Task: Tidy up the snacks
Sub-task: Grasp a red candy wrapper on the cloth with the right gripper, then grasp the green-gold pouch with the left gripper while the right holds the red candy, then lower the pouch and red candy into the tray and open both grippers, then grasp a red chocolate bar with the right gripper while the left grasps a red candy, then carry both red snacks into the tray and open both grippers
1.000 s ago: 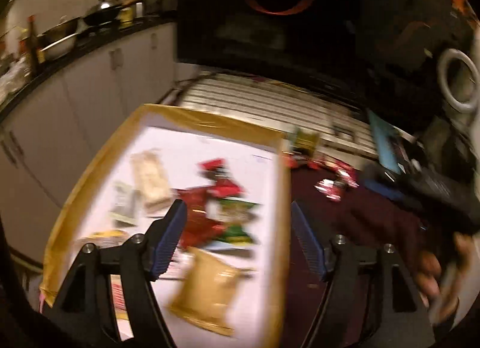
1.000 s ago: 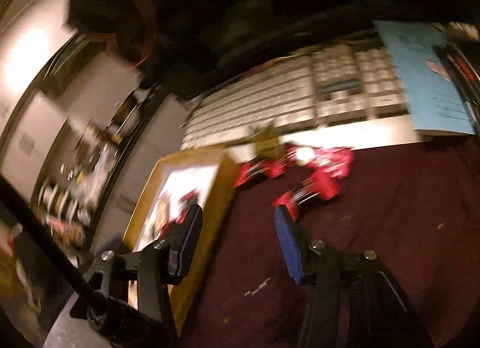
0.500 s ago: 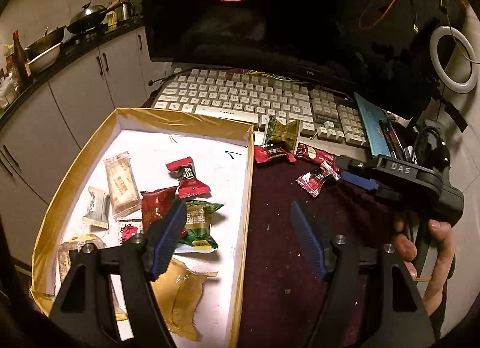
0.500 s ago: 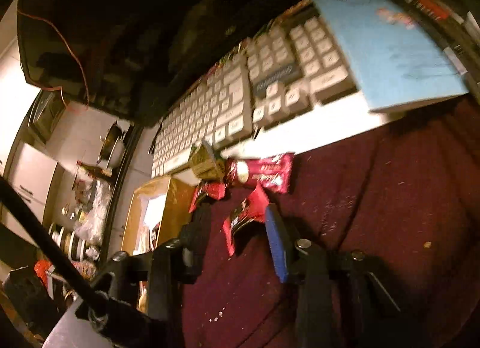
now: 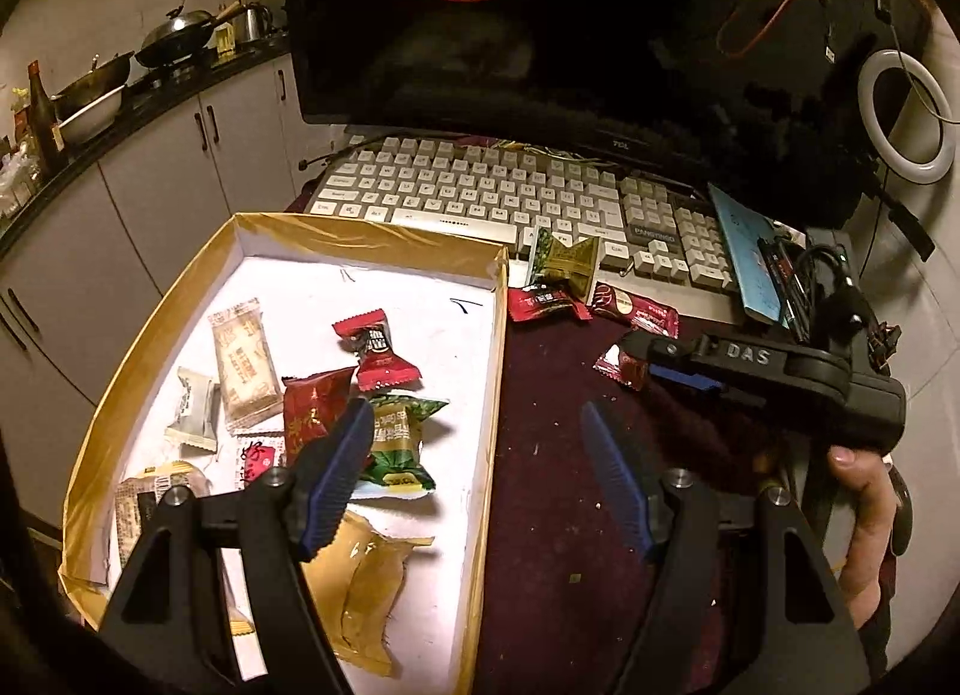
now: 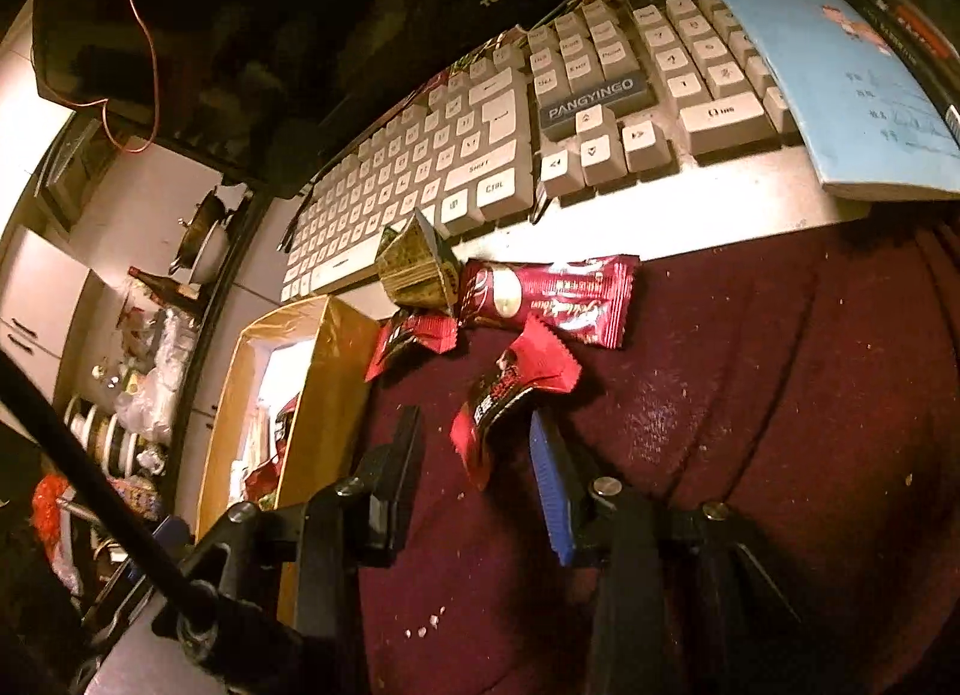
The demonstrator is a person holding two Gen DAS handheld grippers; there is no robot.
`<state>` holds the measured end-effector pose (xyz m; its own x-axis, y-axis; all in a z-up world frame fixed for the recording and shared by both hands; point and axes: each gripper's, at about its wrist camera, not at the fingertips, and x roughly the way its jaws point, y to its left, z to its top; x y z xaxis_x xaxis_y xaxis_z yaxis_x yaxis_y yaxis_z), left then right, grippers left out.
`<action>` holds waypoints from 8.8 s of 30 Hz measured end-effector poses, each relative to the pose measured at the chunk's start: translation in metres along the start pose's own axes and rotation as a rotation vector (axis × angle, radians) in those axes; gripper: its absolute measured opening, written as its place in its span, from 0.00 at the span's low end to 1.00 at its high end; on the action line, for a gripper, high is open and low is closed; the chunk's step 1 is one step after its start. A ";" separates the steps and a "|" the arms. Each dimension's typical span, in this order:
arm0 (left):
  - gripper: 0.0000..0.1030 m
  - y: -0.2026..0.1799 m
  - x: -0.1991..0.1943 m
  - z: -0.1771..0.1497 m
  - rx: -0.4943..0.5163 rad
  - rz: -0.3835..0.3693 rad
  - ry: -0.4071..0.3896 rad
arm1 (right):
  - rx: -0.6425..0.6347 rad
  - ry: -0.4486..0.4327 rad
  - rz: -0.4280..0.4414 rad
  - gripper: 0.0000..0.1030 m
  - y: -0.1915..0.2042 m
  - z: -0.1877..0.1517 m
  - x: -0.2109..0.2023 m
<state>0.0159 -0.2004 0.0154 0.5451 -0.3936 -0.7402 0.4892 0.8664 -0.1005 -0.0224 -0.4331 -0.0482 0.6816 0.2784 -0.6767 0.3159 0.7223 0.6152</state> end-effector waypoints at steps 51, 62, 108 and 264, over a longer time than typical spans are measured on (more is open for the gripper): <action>0.67 -0.071 0.134 0.102 0.017 0.118 0.244 | 0.049 -0.299 -0.050 0.05 -0.013 0.002 -0.052; 0.53 -0.079 0.182 0.102 0.025 0.046 0.341 | 0.082 -0.311 -0.057 0.05 -0.020 0.004 -0.056; 0.39 0.113 0.057 0.048 -0.300 -0.092 0.125 | -0.298 -0.149 0.139 0.05 0.061 -0.024 -0.022; 0.25 -0.026 0.076 0.056 0.219 -0.215 0.253 | -0.042 -0.076 -0.040 0.31 -0.005 -0.009 -0.017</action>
<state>0.0823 -0.2702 -0.0009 0.2428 -0.4470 -0.8609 0.7223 0.6757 -0.1471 -0.0407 -0.4356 -0.0433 0.7178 0.2006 -0.6667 0.3171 0.7583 0.5696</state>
